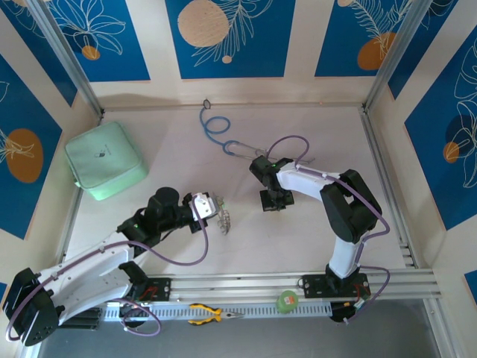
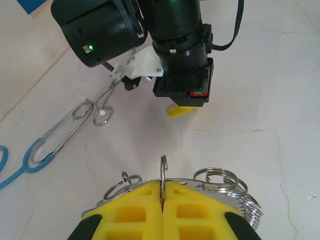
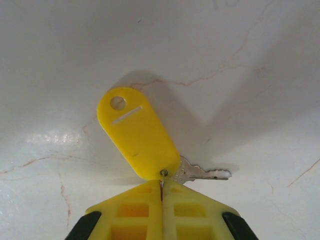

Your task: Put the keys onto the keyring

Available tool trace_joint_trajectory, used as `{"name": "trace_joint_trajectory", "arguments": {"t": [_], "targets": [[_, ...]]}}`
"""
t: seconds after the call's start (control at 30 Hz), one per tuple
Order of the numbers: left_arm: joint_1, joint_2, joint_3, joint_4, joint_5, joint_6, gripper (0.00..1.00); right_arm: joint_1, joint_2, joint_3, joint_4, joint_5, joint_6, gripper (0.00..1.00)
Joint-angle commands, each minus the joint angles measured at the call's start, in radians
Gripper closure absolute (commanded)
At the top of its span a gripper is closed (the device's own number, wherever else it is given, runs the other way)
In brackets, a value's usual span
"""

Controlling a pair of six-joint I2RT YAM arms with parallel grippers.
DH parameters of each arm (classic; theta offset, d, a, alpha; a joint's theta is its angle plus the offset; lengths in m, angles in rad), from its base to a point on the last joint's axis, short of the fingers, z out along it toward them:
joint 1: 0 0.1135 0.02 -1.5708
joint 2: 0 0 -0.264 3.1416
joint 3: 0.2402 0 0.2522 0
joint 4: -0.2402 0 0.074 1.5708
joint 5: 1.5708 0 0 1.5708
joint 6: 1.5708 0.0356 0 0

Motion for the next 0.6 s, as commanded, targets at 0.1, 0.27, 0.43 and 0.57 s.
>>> {"name": "trace_joint_trajectory", "arguments": {"t": [0.1,0.27,0.43,0.57], "targets": [[-0.013,-0.020,-0.006,0.012,-0.004,0.005,1.00,-0.011,-0.003,-0.024,0.014,-0.046,-0.007,0.96],[-0.012,-0.019,-0.006,0.012,-0.006,0.008,1.00,-0.015,0.000,-0.021,0.012,-0.038,-0.005,0.96],[-0.012,-0.017,-0.006,0.012,-0.006,0.008,1.00,-0.018,0.002,-0.020,0.011,-0.033,-0.004,0.92],[-0.012,-0.017,-0.005,0.014,-0.006,0.008,1.00,-0.019,0.003,-0.021,0.013,-0.035,-0.005,0.92]]}}
